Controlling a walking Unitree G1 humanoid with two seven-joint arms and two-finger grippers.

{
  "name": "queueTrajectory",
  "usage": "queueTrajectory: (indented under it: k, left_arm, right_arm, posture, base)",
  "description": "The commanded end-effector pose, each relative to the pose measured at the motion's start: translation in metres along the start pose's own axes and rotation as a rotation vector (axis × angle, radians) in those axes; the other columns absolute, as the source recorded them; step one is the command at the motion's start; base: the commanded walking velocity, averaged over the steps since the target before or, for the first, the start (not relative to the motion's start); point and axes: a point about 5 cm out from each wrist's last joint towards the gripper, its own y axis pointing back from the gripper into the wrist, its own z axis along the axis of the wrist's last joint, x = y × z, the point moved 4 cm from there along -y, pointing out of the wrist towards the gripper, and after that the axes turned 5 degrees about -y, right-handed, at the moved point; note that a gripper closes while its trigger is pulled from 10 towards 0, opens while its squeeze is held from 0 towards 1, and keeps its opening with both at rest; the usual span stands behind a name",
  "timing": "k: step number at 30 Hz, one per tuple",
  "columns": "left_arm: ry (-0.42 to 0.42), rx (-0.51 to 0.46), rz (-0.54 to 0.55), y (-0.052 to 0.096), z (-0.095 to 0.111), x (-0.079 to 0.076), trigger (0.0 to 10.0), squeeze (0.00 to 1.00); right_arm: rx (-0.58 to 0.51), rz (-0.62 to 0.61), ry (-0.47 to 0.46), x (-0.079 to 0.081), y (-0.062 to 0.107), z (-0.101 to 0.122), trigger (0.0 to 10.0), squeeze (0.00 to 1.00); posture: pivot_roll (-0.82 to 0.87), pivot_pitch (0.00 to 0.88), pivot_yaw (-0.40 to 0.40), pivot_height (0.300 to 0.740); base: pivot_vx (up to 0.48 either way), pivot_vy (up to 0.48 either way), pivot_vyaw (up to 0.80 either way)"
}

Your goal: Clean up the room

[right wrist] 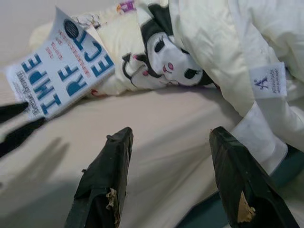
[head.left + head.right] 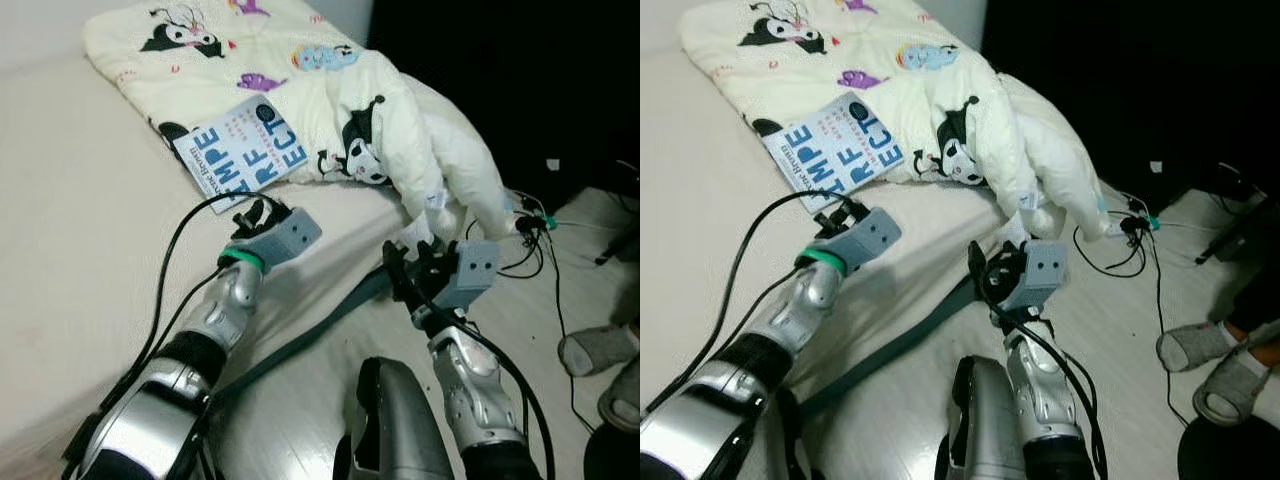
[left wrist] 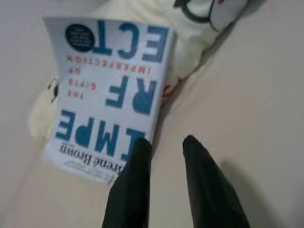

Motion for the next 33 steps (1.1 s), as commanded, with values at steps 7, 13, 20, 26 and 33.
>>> queueTrajectory:
  k: [7,13,20,26,33]
  left_arm:
    - [-0.067,0.125,0.016,-0.001,-0.028,0.002,10.0,0.00]
    - [-0.103,0.173,0.031,-0.001,-0.045,0.012,10.0,0.00]
    - [-0.092,0.143,0.087,-0.006,-0.034,0.022,10.0,1.00]
    - [0.133,0.090,0.102,-0.011,-0.023,0.031,10.0,0.00]
    - [0.655,-0.086,-0.024,-0.011,-0.001,0.053,10.0,0.00]
  right_arm:
    - [0.042,-0.014,-0.015,0.007,0.016,-0.009,10.0,0.00]
    - [0.051,-0.014,-0.026,0.012,0.022,-0.012,10.0,0.00]
    - [0.070,-0.022,-0.036,0.015,0.028,-0.016,10.0,0.00]
    - [0.064,-0.022,-0.037,0.015,0.026,-0.011,10.0,0.00]
    - [0.018,-0.015,-0.026,0.012,0.020,0.002,10.0,0.00]
  posture:
    - [-0.08,0.252,0.054,0.475]
    - [-0.09,0.286,0.064,0.475]
    - [-0.08,0.327,0.060,0.475]
    - [-0.08,0.320,0.060,0.475]
    - [-0.03,0.272,0.051,0.475]
  base:
    - [0.000,0.000,0.00]
    - [0.000,0.000,0.00]
    - [0.000,0.000,0.00]
    - [0.000,0.000,0.00]
    - [0.000,0.000,0.00]
